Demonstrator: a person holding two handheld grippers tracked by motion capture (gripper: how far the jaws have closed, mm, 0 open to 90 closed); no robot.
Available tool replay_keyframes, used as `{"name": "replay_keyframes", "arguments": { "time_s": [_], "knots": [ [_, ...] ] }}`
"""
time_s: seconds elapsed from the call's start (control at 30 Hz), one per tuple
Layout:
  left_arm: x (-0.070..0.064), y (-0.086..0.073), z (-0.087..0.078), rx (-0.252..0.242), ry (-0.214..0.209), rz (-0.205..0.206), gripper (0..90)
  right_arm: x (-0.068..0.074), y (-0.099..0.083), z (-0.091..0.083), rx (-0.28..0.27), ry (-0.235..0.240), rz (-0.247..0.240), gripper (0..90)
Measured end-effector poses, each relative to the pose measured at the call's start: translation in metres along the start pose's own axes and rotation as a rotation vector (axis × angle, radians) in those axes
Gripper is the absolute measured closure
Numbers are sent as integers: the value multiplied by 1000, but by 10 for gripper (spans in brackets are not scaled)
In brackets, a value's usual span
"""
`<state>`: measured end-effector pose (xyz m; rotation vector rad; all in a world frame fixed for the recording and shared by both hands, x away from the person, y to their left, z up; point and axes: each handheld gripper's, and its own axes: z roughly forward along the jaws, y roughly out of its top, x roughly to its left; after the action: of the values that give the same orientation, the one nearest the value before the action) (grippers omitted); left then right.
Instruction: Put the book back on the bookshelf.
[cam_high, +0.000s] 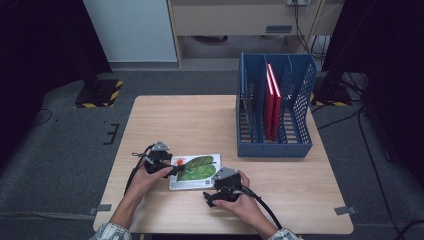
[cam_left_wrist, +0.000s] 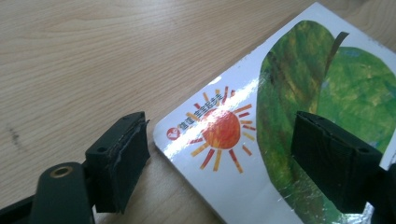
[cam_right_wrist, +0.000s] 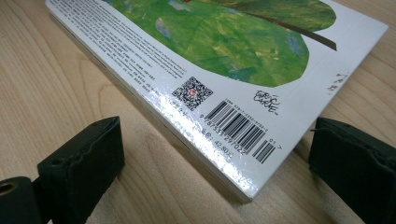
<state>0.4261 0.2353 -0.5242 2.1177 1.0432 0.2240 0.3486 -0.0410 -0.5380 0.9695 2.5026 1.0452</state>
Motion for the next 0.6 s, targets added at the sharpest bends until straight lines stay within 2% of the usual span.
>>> {"name": "replay_keyframes", "arguments": {
  "time_s": [0.17,0.4,0.6],
  "knots": [
    [-2,-5,-5,9,-10,-12,173,1,-1,-2,8,4,-3,39],
    [-4,-4,0,14,-11,-4,167,4,-1,-2,12,5,-10,40],
    [-3,-3,-1,1,-7,-33,203,6,1,-1,18,5,-8,28]
  ]
}}
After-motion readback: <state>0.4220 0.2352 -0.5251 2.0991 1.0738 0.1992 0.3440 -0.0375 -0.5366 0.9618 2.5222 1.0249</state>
